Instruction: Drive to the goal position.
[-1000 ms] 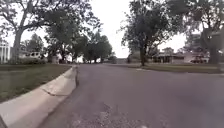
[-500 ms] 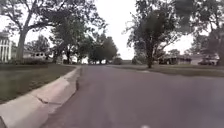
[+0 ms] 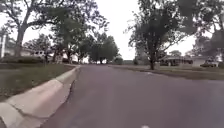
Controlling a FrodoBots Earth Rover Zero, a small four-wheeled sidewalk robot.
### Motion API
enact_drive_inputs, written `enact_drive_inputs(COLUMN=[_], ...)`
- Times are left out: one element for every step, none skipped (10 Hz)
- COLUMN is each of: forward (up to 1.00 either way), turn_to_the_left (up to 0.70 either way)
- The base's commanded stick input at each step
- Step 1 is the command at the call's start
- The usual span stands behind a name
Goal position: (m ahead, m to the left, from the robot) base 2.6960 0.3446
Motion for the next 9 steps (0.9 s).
enact_drive_inputs(forward=[1.00, 1.00, 1.00, 1.00, 1.00, 1.00, 1.00, 1.00, 1.00], turn_to_the_left=[0.40, 0.13, 0.00, 0.00, 0.00, 0.00, 0.00, 0.00, 0.00])
